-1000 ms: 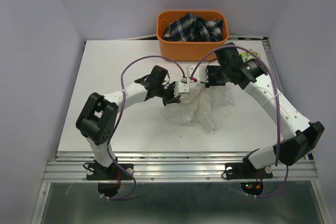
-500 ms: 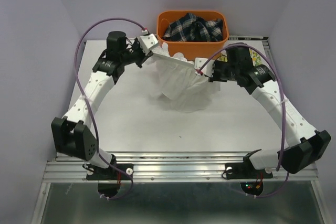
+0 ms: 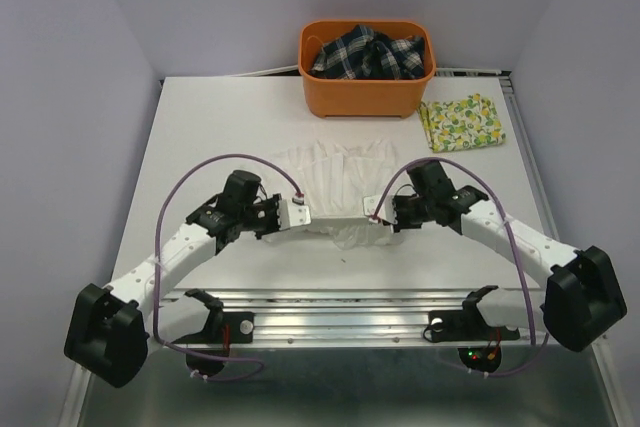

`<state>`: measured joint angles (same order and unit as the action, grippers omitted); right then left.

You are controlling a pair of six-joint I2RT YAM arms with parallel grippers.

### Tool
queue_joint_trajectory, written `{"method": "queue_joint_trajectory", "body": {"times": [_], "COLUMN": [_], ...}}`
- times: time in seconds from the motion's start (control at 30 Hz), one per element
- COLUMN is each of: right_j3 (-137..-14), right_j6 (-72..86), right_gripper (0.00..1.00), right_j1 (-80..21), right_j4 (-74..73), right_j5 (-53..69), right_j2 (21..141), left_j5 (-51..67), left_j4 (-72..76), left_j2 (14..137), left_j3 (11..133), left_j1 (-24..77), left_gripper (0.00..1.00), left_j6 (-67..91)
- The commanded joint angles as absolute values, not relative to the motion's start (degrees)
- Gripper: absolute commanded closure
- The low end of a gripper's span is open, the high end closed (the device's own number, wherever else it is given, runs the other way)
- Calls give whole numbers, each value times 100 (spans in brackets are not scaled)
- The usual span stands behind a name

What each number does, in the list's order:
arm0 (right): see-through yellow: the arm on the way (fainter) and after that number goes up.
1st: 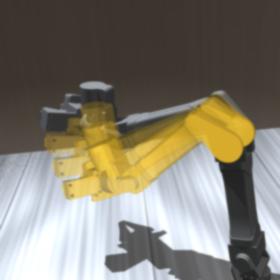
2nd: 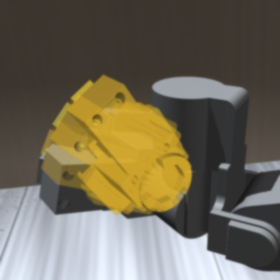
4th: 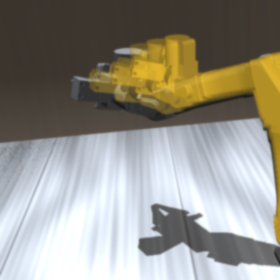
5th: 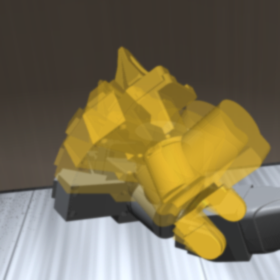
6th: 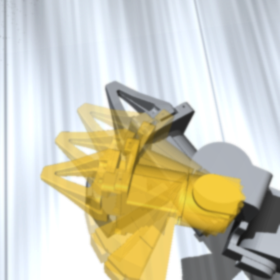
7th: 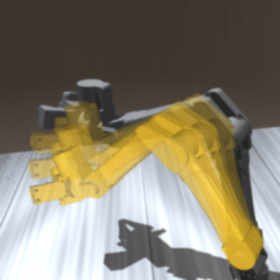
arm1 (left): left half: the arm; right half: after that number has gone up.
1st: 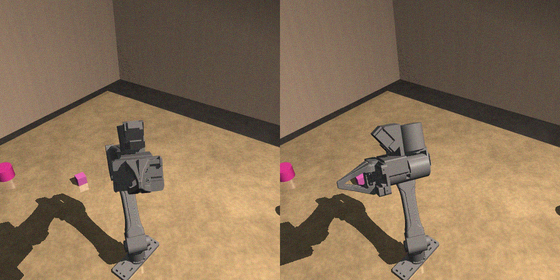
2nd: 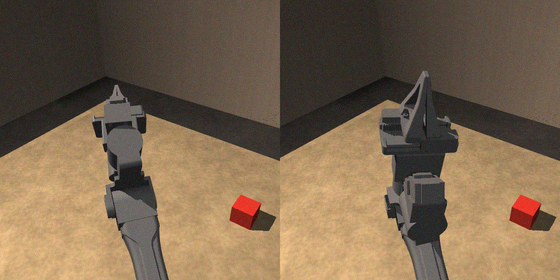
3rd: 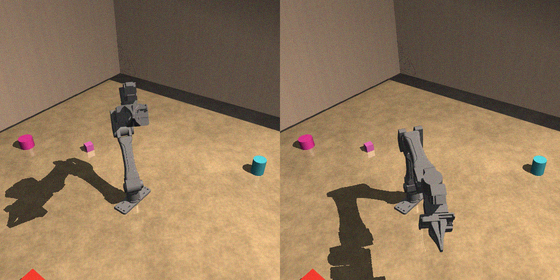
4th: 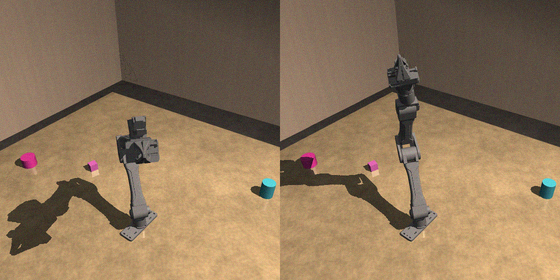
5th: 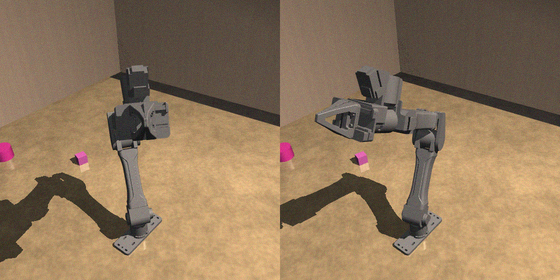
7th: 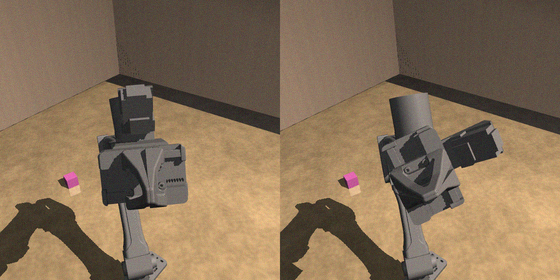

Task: Fold and stack the skirts
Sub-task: Flatten the skirt out

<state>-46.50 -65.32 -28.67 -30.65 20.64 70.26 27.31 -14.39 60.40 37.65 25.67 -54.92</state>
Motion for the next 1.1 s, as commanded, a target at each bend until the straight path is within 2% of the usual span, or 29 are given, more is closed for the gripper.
{"method": "queue_joint_trajectory", "body": {"times": [0.0,0.03,0.13,0.17,0.2,0.23,0.27,0.3,0.33,0.6,0.83,1.07], "right_j3": [-4089,-4026,-3868,-3850,-3850,-3850,-3858,-3876,-3893,-3920,-3823,-3709], "right_j6": [-6530,-6522,-6425,-6399,-6355,-6302,-6276,-6249,-6206,-5994,-5863,-5845], "right_gripper": [99,99,99,99,99,99,99,99,99,99,99,99], "right_j1": [-3119,-3172,-3313,-3313,-3374,-3375,-3427,-3428,-3428,-3489,-3489,-3489], "right_j4": [-3024,-3041,-3050,-3050,-3050,-3050,-3067,-3076,-3094,-3085,-3085,-3129], "right_j5": [1705,1731,1810,1819,1819,1819,1819,1819,1828,1846,1758,1635], "right_j2": [6952,6917,6785,6750,6724,6715,6715,6724,6732,6768,6750,6592], "left_j5": [1942,2012,2135,2162,2206,2223,2241,2267,2302,2654,2777,2277], "left_j4": [-1696,-1766,-2099,-2161,-2197,-2249,-2267,-2276,-2276,-2434,-2417,-1829], "left_j2": [5739,5757,5888,5932,5976,6055,6099,6126,6161,6232,6608,7083], "left_j3": [3419,3410,3559,3603,3638,3717,3744,3770,3814,4052,4324,4289], "left_j1": [2821,2865,2900,2909,2918,2918,2927,2935,2953,3050,3585,4332], "left_gripper": [100,100,81,72,57,52,39,37,26,25,31,34], "left_j6": [-6055,-6073,-6134,-6143,-6144,-6135,-6135,-6135,-6135,-6091,-5749,-5572]}}
